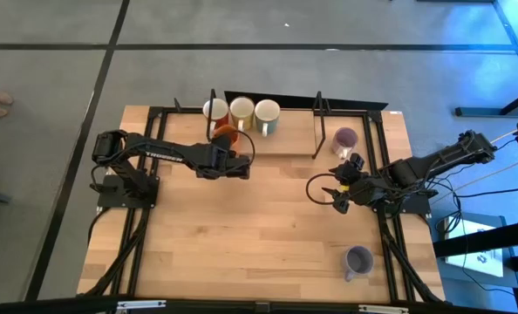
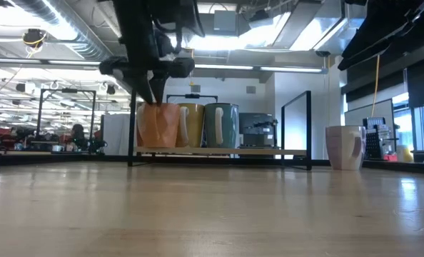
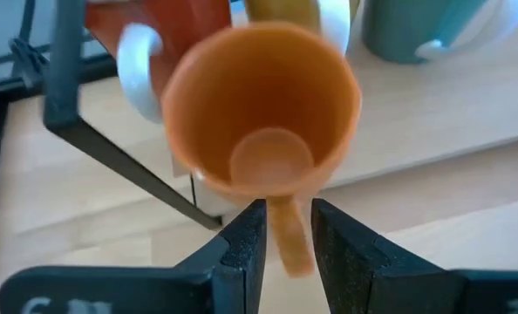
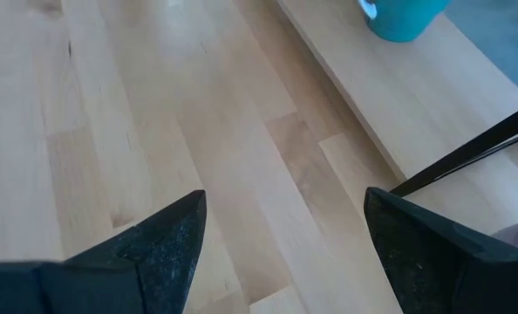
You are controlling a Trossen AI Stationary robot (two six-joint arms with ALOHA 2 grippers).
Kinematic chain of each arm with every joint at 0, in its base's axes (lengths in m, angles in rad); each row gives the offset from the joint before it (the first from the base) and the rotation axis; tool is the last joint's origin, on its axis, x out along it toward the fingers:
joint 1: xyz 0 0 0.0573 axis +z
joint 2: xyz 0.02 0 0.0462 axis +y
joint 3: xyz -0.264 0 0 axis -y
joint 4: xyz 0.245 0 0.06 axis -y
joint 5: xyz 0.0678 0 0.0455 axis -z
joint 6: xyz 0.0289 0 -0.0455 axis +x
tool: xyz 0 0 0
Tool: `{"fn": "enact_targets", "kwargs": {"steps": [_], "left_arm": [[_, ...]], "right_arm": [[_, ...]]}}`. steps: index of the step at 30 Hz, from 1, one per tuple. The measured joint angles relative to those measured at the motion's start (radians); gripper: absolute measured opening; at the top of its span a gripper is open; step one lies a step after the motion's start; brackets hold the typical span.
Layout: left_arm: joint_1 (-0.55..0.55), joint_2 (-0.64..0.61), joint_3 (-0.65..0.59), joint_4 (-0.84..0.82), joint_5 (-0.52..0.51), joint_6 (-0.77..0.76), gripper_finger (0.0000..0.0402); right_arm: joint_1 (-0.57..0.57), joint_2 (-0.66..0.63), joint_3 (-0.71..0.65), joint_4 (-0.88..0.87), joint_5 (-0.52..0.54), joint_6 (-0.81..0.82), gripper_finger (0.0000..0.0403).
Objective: Place coffee mugs
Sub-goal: Put the orange mug on the shelf, then put the blue mug on the shelf
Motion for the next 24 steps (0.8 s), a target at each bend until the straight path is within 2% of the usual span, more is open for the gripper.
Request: {"fn": "enact_targets", "kwargs": {"steps": [9,17,20,24], "left_arm": [[0.008,-0.001,0.054,-0.085,-0.040,0.013,0.0087],[-0.013,-0.001,0.208,-0.115,-0.058,0.188,0.0087],[-0.019,-0.001,0.261,-0.116,-0.022,0.234,0.0093],[-0.018,-0.001,0.299,-0.116,0.074,0.287,0.0129]], "right_arm": [[0.000,0.000,0.000,0.000,-0.008,0.003,0.0298],[0.000,0.000,0.000,-0.001,-0.008,0.003,0.0298],[0.000,0.000,0.000,-0.001,-0.008,0.003,0.0298],[0.000,0.000,0.000,-0.001,-0.008,0.003,0.0298]]}}
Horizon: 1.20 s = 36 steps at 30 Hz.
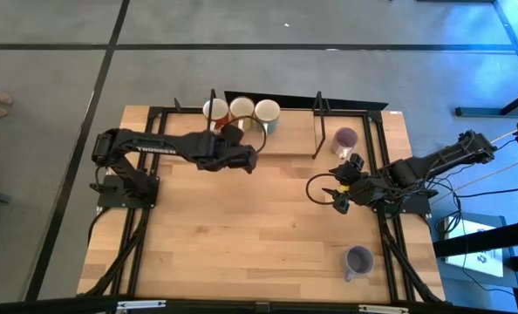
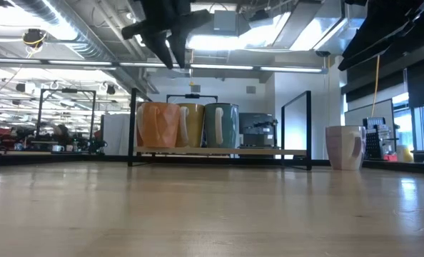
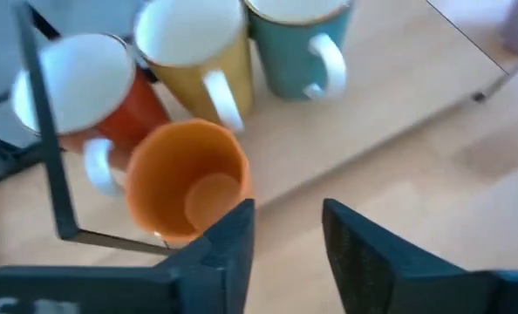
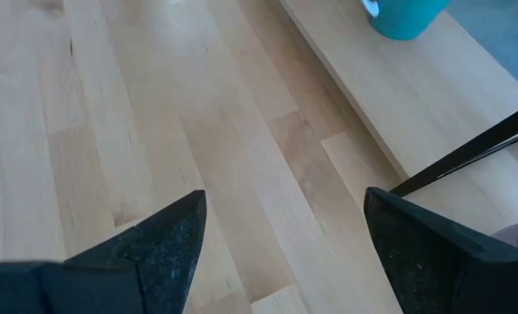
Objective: Place coffee mugs
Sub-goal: Put the blue mug on the shelf
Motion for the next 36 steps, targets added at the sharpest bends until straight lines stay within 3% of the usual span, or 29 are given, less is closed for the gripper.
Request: {"fn": "enact_targets", "kwargs": {"steps": [4,8,15,17,21,28,36], "left_arm": [[-0.004,0.000,0.008,-0.031,0.079,0.030,0.0163],[-0.070,-0.037,0.008,-0.011,0.063,0.101,0.0169],[-0.145,-0.196,-0.142,0.129,0.053,0.194,0.0169],[-0.146,-0.266,-0.233,0.215,0.090,0.215,0.0169],[-0.145,-0.386,-0.389,0.443,0.184,0.279,0.0169],[-0.155,-0.461,-0.528,0.745,0.369,0.391,0.0169],[-0.226,-0.411,-0.557,0.836,0.397,0.382,0.0169]], "right_arm": [[0.000,-0.002,0.002,-0.006,0.000,0.001,0.0298],[-0.008,-0.004,0.045,-0.052,0.009,0.031,0.0298],[-0.172,-0.002,0.137,-0.231,-0.009,0.071,0.0298],[-0.223,-0.002,0.146,-0.263,-0.043,0.061,0.0298],[-0.269,-0.002,0.148,-0.264,-0.236,0.019,0.0298],[-0.259,0.006,0.148,-0.172,-0.509,0.014,0.0298],[-0.059,0.013,0.148,-0.075,-0.496,0.078,0.0298]]}}
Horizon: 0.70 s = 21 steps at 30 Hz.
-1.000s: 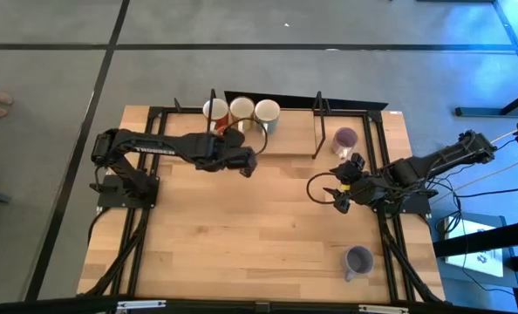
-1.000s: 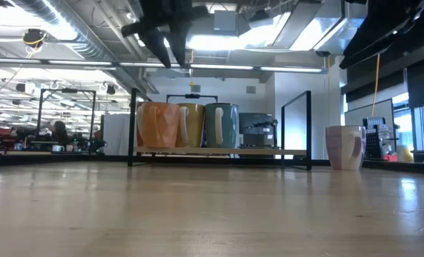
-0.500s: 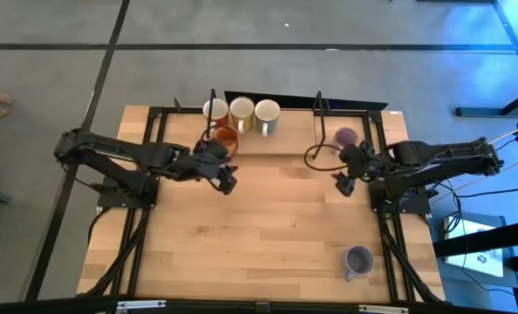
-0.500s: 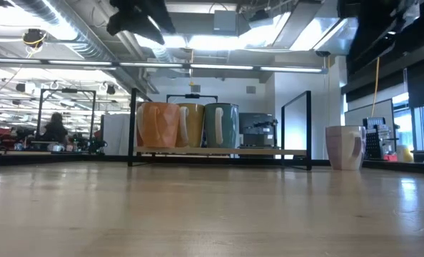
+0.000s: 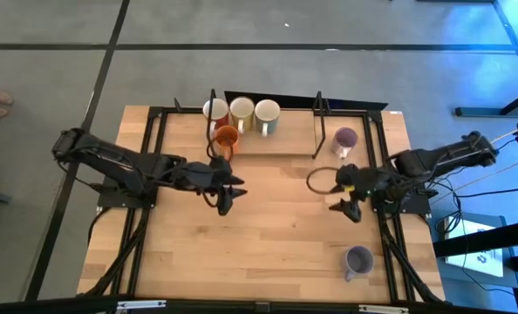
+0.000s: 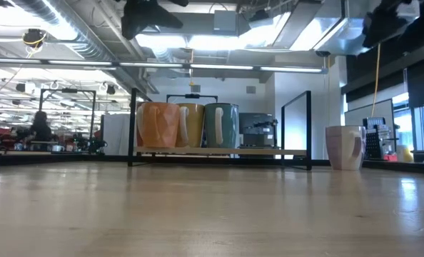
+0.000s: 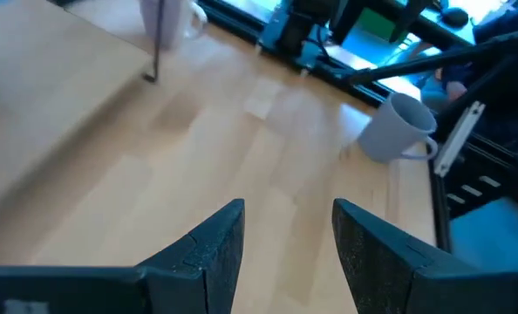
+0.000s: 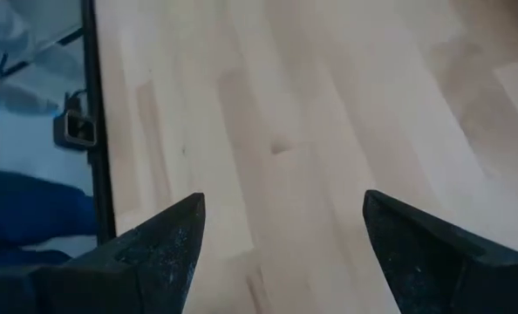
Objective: Place coffee mugs
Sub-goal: Put the blue mug on the shelf
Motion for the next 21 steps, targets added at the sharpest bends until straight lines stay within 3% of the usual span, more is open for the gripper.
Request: {"fn": "enact_targets", "kwargs": {"steps": [5,14,21], "left_arm": [[-0.064,0.043,0.000,0.001,-0.033,-0.128,0.0169],[-0.184,0.189,0.016,0.032,-0.107,-0.436,0.0169],[-0.233,0.291,0.037,0.031,-0.111,-0.600,0.0169]], "right_arm": [[0.165,0.026,0.000,0.007,0.065,0.032,0.0298],[0.541,0.095,0.000,0.010,0.043,0.135,0.0298],[0.701,0.189,-0.001,-0.180,0.093,0.322,0.0298]]}}
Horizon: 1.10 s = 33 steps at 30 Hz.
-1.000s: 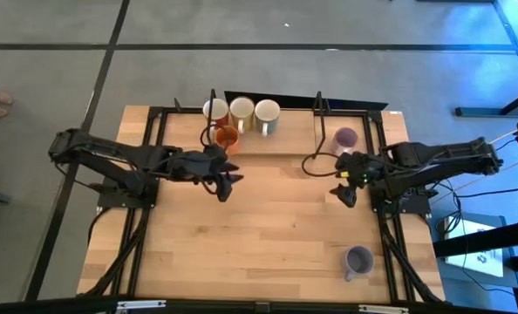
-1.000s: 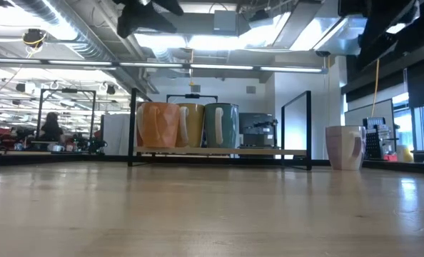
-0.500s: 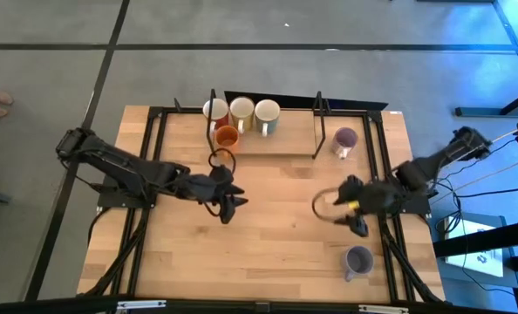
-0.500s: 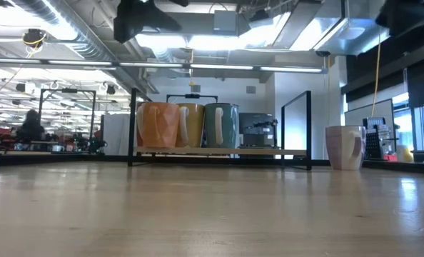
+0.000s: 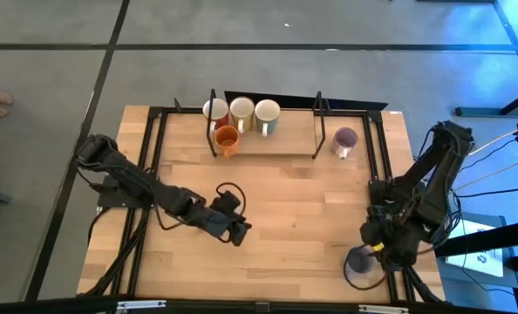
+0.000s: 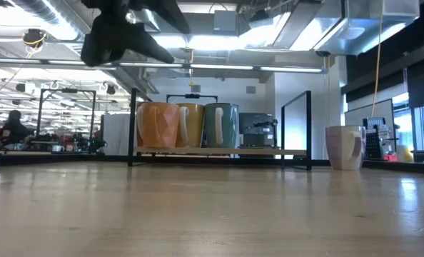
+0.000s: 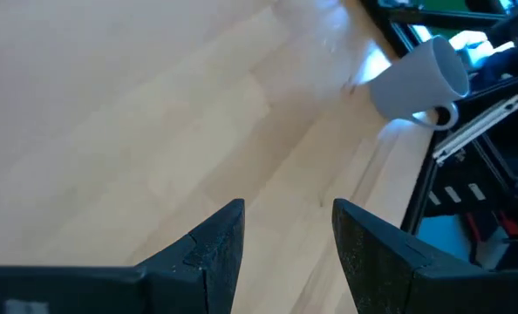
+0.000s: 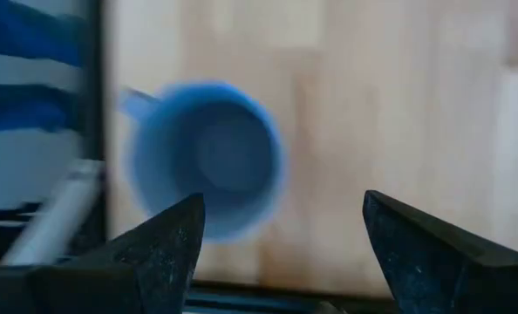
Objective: Place coffee mugs
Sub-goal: Put the blue mug on the shelf
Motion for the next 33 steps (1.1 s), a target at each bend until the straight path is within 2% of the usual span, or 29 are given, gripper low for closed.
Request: {"fn": "enact_targets", "kwargs": {"steps": [5,9,13,19,25,29,31,33], "left_arm": [[-0.001,0.024,0.000,-0.004,0.000,-0.062,0.0169],[0.012,0.024,0.001,-0.002,0.001,-0.067,0.0169],[0.029,0.024,0.001,-0.002,0.029,-0.054,0.0169],[0.049,0.024,0.001,-0.003,0.091,0.025,0.0169],[0.062,0.013,0.000,-0.020,0.197,0.135,0.0169],[0.054,-0.037,0.001,-0.074,0.217,0.195,0.0169],[0.047,-0.074,0.001,-0.105,0.216,0.220,0.0169],[0.036,-0.111,0.001,-0.157,0.209,0.237,0.0169]], "right_arm": [[0.006,0.078,-0.003,-0.054,0.004,0.101,0.0298],[-0.008,0.131,-0.036,0.001,-0.012,0.166,0.0292],[-0.024,0.163,-0.058,0.074,-0.052,0.200,0.0266],[-0.089,0.192,-0.058,0.059,-0.074,0.257,0.0193],[-0.147,0.232,-0.058,0.074,-0.121,0.258,0.0094],[-0.181,0.237,-0.058,0.068,-0.124,0.241,0.0023],[-0.202,0.236,-0.053,0.086,-0.120,0.207,0.0009],[-0.234,0.236,-0.032,0.072,-0.113,0.164,0.0014]]}}
